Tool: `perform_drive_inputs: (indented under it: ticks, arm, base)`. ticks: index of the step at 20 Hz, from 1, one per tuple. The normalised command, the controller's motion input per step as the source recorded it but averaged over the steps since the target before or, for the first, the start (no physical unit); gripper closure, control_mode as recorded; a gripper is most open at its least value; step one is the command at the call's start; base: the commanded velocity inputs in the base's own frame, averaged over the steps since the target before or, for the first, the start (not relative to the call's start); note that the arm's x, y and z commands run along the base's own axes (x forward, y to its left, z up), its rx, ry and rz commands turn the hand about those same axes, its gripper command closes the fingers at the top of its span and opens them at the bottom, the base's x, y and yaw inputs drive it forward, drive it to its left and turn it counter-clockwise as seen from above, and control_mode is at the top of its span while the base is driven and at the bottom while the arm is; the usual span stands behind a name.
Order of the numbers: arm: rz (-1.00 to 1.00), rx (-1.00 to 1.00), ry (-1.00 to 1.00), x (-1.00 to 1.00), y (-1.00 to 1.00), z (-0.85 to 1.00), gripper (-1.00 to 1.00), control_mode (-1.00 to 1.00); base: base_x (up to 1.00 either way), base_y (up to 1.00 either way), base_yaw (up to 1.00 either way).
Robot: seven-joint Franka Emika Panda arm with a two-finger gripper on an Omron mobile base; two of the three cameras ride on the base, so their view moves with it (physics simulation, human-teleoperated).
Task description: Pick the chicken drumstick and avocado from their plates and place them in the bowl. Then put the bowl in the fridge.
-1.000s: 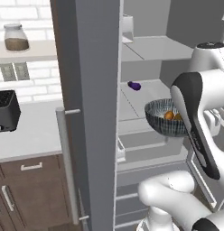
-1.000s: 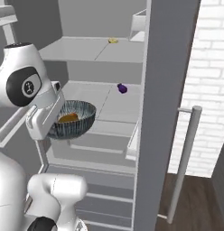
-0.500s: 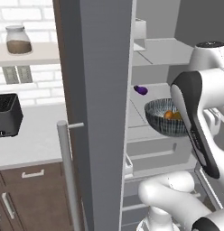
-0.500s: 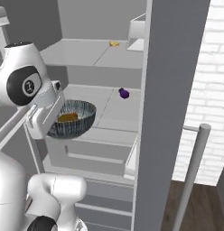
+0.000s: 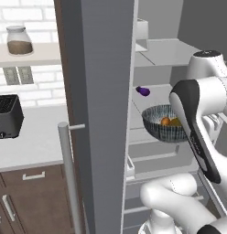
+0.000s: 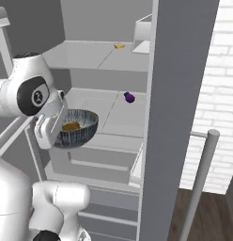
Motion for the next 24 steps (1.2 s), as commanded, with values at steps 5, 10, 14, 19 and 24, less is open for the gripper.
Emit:
perform_drive_inputs:
  ticks: [5,10,14,19,24]
  arm:
    - [0.19,0.09,-0.02,0.9,0.0,-0.09,1.0,-1.0]
    - [0.09,0.08,-0.03,0.81,0.0,-0.21,1.0,-1.0]
    - [0.08,0.05,-0.16,0.49,0.0,-0.44,1.0,-1.0]
    - [0.03,0.03,-0.12,0.67,0.0,-0.26,1.0,-1.0]
    - [0.0,0.09,0.0,0.76,-0.04,-0.09,1.0,-1.0]
  base:
    - [0.0,0.0,0.0]
    - [0.0,0.0,0.0]
    - [0.0,0.0,0.0]
    - [0.0,0.0,0.0]
    - [0.0,0.0,0.0]
